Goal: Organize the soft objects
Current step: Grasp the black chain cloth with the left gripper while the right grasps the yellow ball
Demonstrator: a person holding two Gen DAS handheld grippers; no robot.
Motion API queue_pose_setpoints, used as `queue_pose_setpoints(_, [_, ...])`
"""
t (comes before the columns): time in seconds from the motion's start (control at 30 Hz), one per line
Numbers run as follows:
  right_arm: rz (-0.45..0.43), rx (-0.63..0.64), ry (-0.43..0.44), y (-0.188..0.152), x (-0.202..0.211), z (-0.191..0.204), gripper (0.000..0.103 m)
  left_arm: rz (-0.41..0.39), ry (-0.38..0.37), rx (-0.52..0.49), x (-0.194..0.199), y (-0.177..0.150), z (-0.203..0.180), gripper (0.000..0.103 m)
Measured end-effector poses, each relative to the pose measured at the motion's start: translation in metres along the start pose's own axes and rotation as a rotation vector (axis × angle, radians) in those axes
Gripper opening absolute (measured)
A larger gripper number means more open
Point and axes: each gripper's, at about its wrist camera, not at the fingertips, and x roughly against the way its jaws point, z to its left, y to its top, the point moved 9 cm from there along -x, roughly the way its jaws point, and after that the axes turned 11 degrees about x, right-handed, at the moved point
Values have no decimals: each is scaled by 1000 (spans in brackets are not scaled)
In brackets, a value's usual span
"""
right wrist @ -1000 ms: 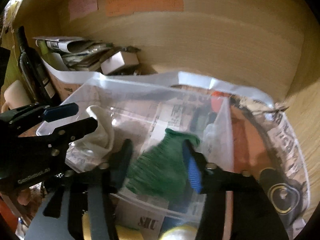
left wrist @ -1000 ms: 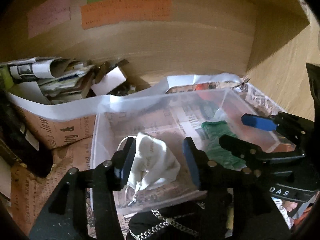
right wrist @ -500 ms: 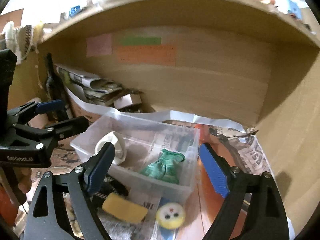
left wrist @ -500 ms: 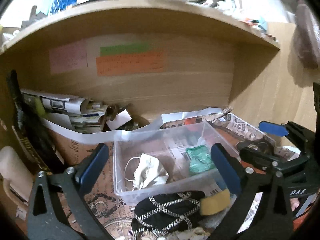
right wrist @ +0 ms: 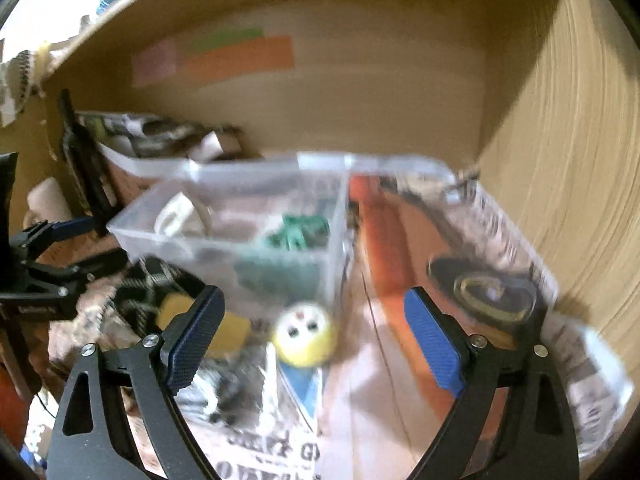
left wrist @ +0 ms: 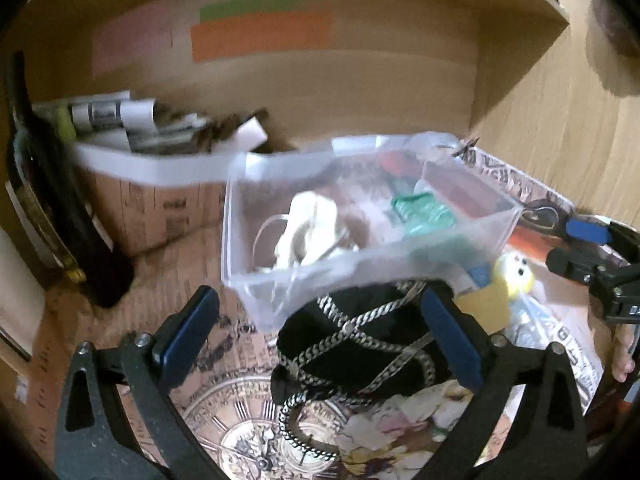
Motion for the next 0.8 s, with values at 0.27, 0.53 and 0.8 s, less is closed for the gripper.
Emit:
queue_pose_setpoints(0.27, [96,-60,35,-31,-28,-4,72,72,-20,31,-16,-16,7,77])
queue_pose_setpoints(0.53, [174,0,80,-41,-49,15,39,134,-28,58,-36,-32,13,58])
queue_pose_setpoints(0.8, [112,-14,51,-37,-38,13,38,102,-36,57,-30,-32,15,28])
